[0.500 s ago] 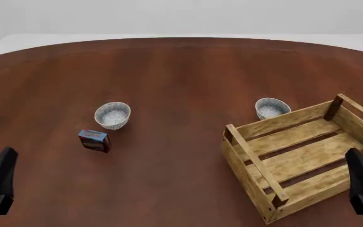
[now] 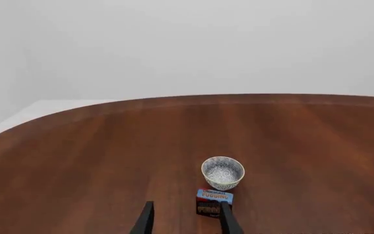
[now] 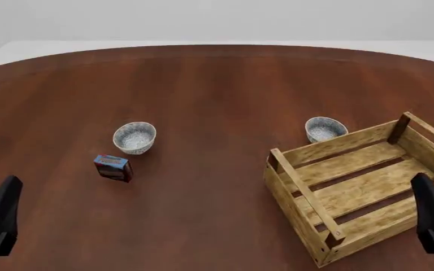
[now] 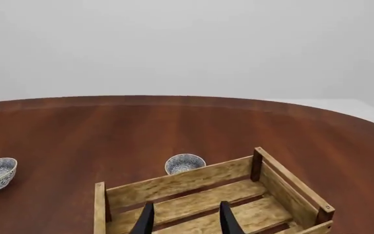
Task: Stack the right bowl on the left bowl and place them in the tray.
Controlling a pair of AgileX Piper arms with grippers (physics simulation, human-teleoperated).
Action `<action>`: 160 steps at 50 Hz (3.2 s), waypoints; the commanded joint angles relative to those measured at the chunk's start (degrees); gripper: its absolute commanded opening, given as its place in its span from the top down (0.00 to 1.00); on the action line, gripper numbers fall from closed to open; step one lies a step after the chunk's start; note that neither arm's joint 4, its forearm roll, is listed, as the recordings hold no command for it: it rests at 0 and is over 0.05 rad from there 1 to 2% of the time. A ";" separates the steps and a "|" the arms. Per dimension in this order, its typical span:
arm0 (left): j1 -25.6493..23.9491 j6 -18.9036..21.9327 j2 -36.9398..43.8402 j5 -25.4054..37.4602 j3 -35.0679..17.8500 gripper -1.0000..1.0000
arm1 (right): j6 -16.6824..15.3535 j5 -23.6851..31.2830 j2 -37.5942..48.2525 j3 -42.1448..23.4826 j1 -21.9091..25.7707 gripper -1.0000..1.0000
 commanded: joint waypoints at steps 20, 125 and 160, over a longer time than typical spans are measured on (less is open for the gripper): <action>-0.55 0.04 -0.50 0.71 0.07 0.00 | -4.19 1.26 31.28 -20.39 4.14 0.00; -2.13 0.28 8.88 -5.92 0.08 0.00 | -29.57 35.74 116.38 -93.26 -2.28 0.00; -2.09 1.25 11.96 -8.47 0.09 0.00 | -28.24 32.73 120.30 -90.18 -2.48 0.00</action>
